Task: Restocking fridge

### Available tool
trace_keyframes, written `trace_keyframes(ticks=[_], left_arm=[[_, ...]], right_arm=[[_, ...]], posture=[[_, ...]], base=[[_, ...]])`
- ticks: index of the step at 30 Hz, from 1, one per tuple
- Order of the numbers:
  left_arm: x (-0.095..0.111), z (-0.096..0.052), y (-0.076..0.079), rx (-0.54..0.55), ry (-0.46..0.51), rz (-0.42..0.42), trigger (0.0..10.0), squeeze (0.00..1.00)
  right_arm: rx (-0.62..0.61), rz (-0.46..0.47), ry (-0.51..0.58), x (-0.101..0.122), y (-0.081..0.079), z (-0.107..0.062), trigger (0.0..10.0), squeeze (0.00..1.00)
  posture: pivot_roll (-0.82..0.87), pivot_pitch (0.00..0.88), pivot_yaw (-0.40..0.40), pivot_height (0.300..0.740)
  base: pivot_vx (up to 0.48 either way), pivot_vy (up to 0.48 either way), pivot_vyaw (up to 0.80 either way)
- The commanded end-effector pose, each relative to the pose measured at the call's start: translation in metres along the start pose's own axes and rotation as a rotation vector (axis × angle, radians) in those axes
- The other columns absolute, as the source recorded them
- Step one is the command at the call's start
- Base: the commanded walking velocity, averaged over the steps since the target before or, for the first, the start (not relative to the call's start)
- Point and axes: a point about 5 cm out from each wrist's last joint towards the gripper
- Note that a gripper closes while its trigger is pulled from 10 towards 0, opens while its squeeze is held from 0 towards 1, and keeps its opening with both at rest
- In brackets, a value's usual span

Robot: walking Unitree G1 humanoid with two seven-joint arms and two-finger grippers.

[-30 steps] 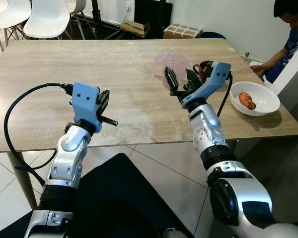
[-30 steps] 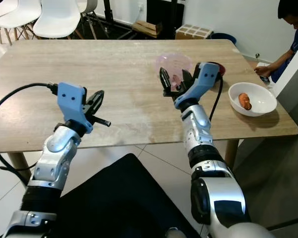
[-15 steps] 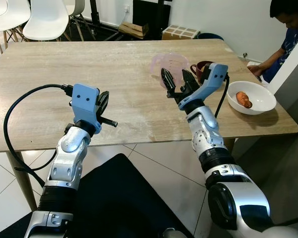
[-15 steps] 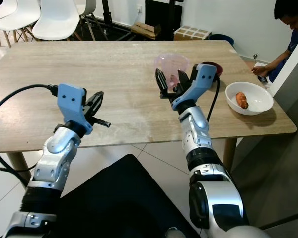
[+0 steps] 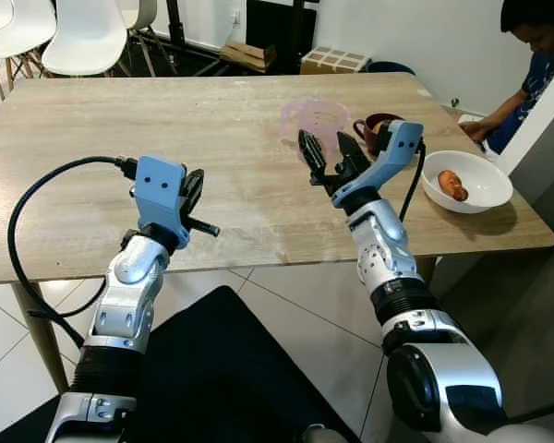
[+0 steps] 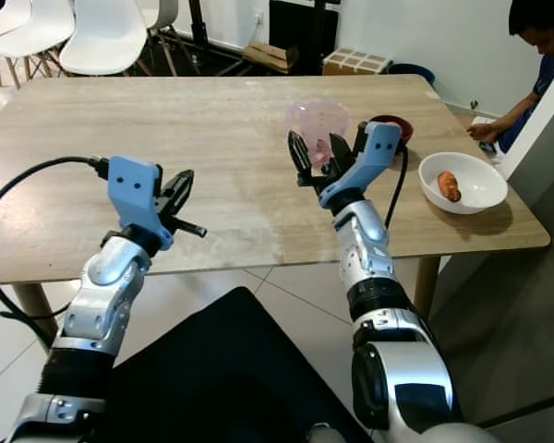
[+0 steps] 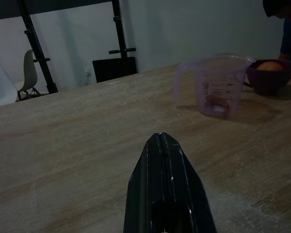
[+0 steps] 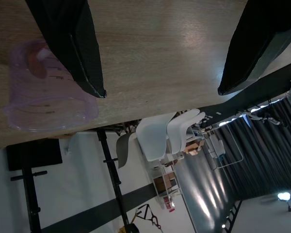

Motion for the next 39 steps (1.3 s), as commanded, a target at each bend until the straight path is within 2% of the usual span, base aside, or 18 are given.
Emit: trace_keyframes(ticks=[1, 12, 24, 39], left_arm=[[-0.0078, -0.0031, 0.0026, -0.005, -0.026, 0.0, 10.0, 0.0], [-0.0057, -0.0016, -0.0021, 0.041, -0.018, -0.02, 10.0, 0.0], [-0.002, -0.0017, 0.0011, 0.016, 0.005, -0.027, 10.0, 0.0], [-0.0001, -0.0025, 0.001, 0.001, 0.016, -0.031, 10.0, 0.0]], right_arm=[[0.014, 0.002, -0.012, -0.0027, -0.0027, -0.0011, 10.0, 0.0], [0.022, -0.011, -0.017, -0.0039, -0.0034, -0.0023, 10.0, 0.0], [0.018, -0.013, -0.023, -0.0048, -0.0029, -0.0031, 10.0, 0.0], [0.014, -0.013, -0.025, -0.0064, -0.0035, -0.0039, 10.0, 0.0]], posture=[[-0.06, 0.079, -0.022, 0.707], [-0.06, 0.08, -0.024, 0.707], [-0.06, 0.083, -0.023, 0.707], [-0.06, 0.084, -0.021, 0.707]], base=[[0.0, 0.0, 0.0], [0.0, 0.0, 0.0], [0.0, 0.0, 0.0], [0.37, 0.0, 0.0]])
Point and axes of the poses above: a point about 5 cm out from each wrist's last joint towards the gripper, its own z axis pointing out of the wrist towards the gripper, its own x axis along the axis of the wrist's last joint, y = z × x, and after that the axes turned 2 degrees about z, right-handed
